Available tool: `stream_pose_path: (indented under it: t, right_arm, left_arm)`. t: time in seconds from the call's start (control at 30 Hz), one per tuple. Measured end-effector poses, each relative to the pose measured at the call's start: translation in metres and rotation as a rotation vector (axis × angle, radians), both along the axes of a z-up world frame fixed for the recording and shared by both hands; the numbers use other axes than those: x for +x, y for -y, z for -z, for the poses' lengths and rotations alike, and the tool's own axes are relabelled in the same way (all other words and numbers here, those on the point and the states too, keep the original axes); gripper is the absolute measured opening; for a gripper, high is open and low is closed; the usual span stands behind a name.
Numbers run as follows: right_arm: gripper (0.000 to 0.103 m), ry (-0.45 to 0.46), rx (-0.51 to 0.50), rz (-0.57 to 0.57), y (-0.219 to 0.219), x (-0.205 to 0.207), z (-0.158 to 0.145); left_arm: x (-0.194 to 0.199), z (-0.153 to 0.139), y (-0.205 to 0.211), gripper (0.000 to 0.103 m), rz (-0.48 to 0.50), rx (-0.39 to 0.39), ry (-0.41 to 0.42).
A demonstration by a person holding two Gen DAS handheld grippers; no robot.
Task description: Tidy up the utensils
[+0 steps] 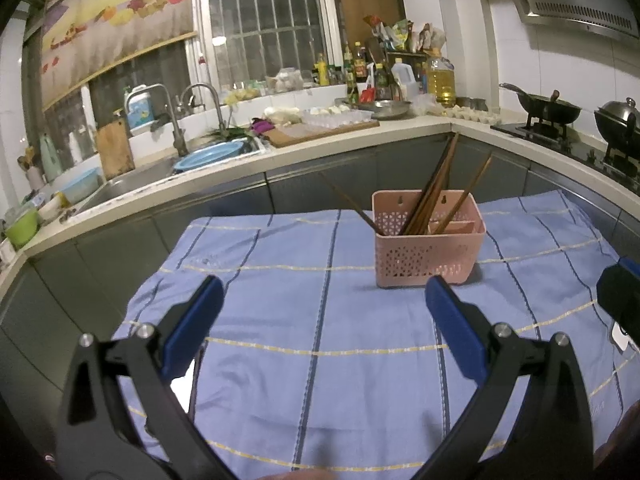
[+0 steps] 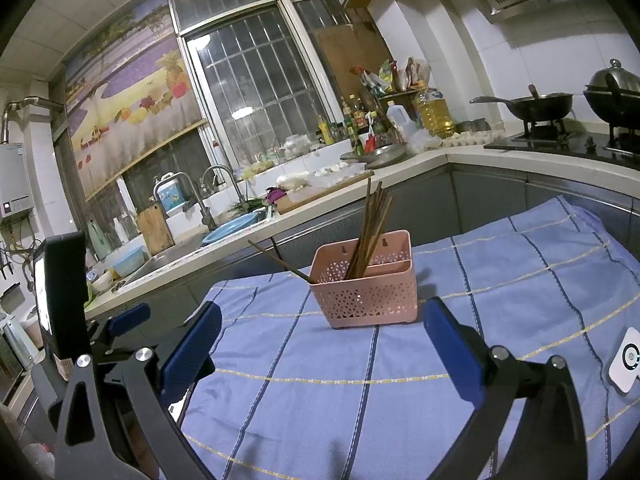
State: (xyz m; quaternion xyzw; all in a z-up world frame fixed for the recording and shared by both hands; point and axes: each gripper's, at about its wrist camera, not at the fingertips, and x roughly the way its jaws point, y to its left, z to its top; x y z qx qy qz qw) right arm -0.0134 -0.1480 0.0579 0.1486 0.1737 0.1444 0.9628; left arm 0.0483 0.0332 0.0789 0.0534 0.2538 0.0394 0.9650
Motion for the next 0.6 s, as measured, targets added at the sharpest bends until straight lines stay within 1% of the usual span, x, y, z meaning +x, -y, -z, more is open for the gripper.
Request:
stream_pose_path:
  t: [0.57, 0.6]
  right_arm:
    - [0.099, -0.031, 0.013, 0.004, -0.0012, -0.0029, 0.0117]
    - [0.099, -0.035, 0.014, 0.004, 0.0018, 0.0036, 0.0094]
  left_arm:
    - [0.0071, 0.0083, -0.0045, 0.097, 0.006, 0.004, -0.044]
    - [0.0068, 0.0096, -0.0046, 0.097, 0.006, 0.005, -0.048]
